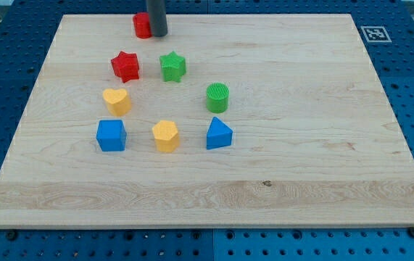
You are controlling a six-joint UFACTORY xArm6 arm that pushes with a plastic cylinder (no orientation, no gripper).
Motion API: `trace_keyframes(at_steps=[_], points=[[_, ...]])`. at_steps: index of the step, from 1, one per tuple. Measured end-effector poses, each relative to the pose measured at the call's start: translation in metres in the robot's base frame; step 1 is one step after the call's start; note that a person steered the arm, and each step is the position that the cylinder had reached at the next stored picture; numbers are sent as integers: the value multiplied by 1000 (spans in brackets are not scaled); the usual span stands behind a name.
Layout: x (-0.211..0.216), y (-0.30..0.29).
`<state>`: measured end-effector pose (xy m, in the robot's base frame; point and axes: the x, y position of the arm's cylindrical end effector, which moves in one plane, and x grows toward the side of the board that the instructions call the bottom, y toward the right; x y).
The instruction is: Slide the red circle to the top left
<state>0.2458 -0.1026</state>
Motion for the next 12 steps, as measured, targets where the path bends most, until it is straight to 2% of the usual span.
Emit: trace_keyframes(at_steps=[1,3,4,5,10,12], points=[[0,0],[-26,6],[-14,5],[-3,-5],[-18,-85],[-22,-73]])
